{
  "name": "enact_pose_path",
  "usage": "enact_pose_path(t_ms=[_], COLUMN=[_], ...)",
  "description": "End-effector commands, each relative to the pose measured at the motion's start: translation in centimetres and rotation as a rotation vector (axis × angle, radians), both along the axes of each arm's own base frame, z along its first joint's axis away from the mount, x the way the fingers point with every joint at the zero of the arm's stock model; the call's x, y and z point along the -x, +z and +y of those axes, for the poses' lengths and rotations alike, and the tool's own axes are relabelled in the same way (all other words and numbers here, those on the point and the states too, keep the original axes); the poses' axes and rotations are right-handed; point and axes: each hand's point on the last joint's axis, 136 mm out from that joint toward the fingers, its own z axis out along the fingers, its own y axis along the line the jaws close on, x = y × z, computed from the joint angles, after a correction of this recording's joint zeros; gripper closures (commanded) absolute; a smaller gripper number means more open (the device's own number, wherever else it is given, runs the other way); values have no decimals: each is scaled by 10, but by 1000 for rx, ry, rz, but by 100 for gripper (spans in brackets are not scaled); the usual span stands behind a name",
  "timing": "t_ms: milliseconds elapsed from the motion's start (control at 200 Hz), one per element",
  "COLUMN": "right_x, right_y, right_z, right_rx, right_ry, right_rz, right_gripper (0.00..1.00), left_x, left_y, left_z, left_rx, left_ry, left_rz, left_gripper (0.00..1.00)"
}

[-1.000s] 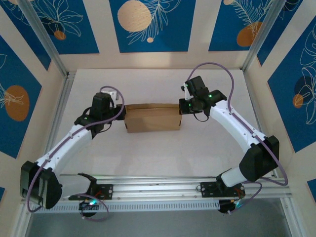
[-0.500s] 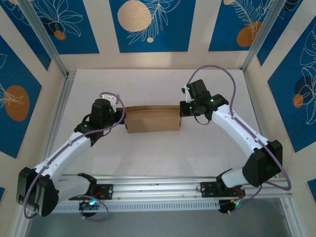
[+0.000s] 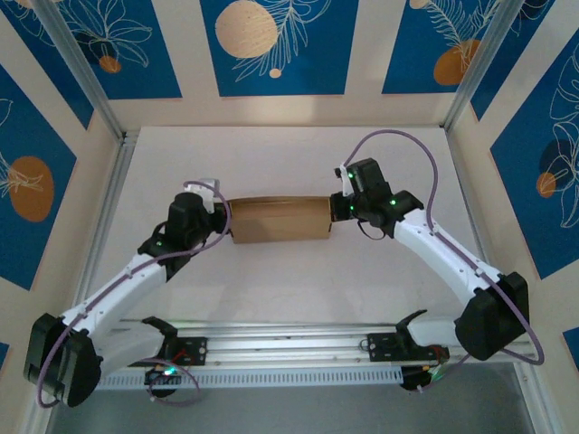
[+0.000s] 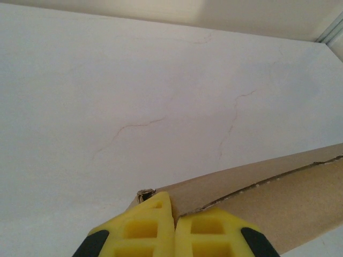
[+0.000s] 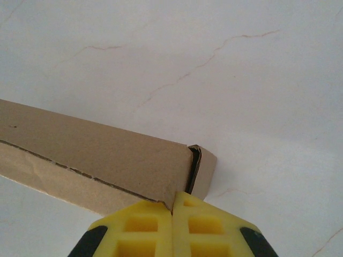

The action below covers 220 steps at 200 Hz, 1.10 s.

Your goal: Fold the paper box

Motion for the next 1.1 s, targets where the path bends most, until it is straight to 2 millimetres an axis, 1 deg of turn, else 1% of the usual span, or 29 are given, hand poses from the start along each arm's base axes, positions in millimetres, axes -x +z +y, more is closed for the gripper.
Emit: enact_pose_path(t_ms=[0, 110, 245, 330, 425, 580, 635, 685, 730, 795, 855, 925, 990, 1045, 1095], right_x=[11, 14, 17, 17, 17, 17, 16, 14, 14, 13, 14, 16, 18, 20, 21], right_y=[-20, -28, -43, -48, -44, -26, -21, -20, -23, -30, -39, -55, -64, -68, -66], right_z=[-9, -11, -14, -14, -13, -9, -8, -8, -9, -9, -6, -7, -7, -7, -8], right_rx=[44, 30, 21, 3, -19, -74, -95, -108, -116, -129, -132, -122, -119, -122, -125], right_ry=[-19, -39, -72, -84, -85, -50, -46, -56, -75, -94, -90, -84, -75, -68, -72], right_rz=[26, 29, 75, 91, 91, 62, 56, 59, 76, 90, 90, 93, 93, 90, 84], right_gripper=[100, 100, 100, 100, 99, 95, 95, 98, 100, 100, 100, 100, 100, 100, 100], left_x=[16, 18, 20, 20, 22, 23, 23, 24, 24, 25, 25, 26, 26, 28, 28], left_y=[-46, -52, -61, -66, -70, -74, -75, -76, -77, -80, -83, -88, -91, -94, -96], left_z=[9, 8, 11, 12, 14, 14, 14, 14, 14, 14, 14, 15, 15, 16, 17], left_rx=[-46, -42, -50, -61, -73, -93, -104, -110, -114, -120, -128, -134, -139, -150, -158], left_ry=[42, 54, 79, 90, 92, 83, 79, 77, 77, 80, 81, 84, 87, 89, 91], left_rz=[122, 125, 133, 141, 148, 149, 152, 154, 159, 161, 165, 175, 181, 189, 197], left_gripper=[100, 100, 100, 100, 100, 100, 100, 100, 100, 100, 100, 100, 100, 100, 100])
